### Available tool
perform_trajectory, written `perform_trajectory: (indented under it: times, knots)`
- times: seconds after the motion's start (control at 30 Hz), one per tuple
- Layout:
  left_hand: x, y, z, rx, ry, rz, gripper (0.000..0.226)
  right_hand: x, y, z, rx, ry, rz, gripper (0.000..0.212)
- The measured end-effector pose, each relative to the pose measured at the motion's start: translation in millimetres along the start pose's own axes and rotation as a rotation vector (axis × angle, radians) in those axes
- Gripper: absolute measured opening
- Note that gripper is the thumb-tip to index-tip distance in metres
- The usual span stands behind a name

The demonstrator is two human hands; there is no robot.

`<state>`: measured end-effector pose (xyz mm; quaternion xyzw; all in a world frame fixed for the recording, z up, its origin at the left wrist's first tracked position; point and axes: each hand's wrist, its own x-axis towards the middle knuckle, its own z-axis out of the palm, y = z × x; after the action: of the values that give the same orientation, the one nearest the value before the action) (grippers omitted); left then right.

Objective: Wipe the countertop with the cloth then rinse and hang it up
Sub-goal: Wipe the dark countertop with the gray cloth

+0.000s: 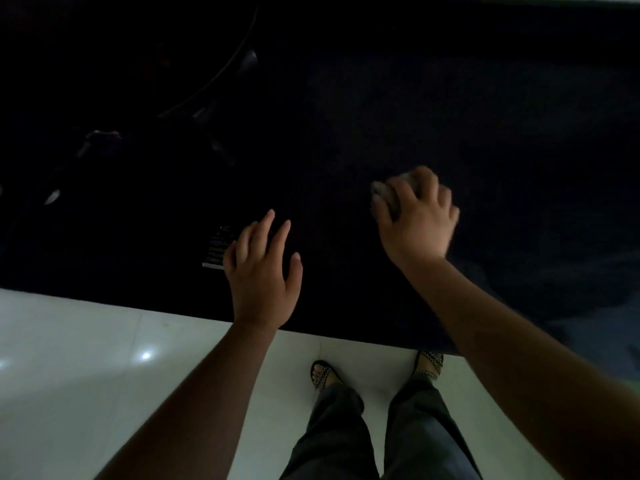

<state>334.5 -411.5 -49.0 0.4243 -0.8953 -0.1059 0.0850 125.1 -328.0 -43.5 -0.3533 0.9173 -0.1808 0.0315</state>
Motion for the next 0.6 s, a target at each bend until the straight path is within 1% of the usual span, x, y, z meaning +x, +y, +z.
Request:
perform_trajectory:
  times: [0.03, 0.07, 0.13, 0.2, 0.27, 0.37, 0.43, 0.5, 0.6]
  knots:
    - [0.3, 0.0, 0.0, 0.001, 0.002, 0.002, 0.051, 8.0, -13.2, 5.1, 0.009, 0.003, 0.047, 0.039]
    - [0.4, 0.5, -0.2, 0.005, 0.000, 0.003, 0.051, 9.9, -24.5, 9.5, 0.014, -0.002, 0.046, 0.038]
    - [-0.3, 1.9, -1.4, 0.017, -0.018, -0.003, 0.051, -3.5, -36.5, 11.3, 0.004, -0.031, -0.073, 0.037]
    - [-1.2, 4.1, -5.3, 0.007, -0.031, 0.018, 0.049, -30.8, -27.1, 3.7, -0.019, -0.057, -0.214, 0.037]
    - [-2.4, 7.9, -9.2, -0.026, -0.033, 0.100, 0.044, -57.0, -1.0, -8.4, -0.023, -0.076, -0.251, 0.037]
    - [-4.3, 28.6, -8.8, -0.056, -0.080, 0.260, 0.042, -90.2, 49.6, -32.8, -0.029, -0.058, -0.130, 0.038]
    - [-0.8, 60.2, -5.1, -0.115, -0.152, 0.309, 0.046, -99.4, 85.3, -49.1, -0.050, -0.016, -0.012, 0.038]
    - [6.7, 97.8, 0.8, -0.152, -0.207, 0.335, 0.050, -89.1, 118.6, -62.2, -0.055, 0.015, 0.095, 0.037]
    - [22.2, 155.7, 15.2, -0.155, -0.205, 0.326, 0.050, -33.9, 165.1, -75.2, -0.058, 0.043, 0.250, 0.037]
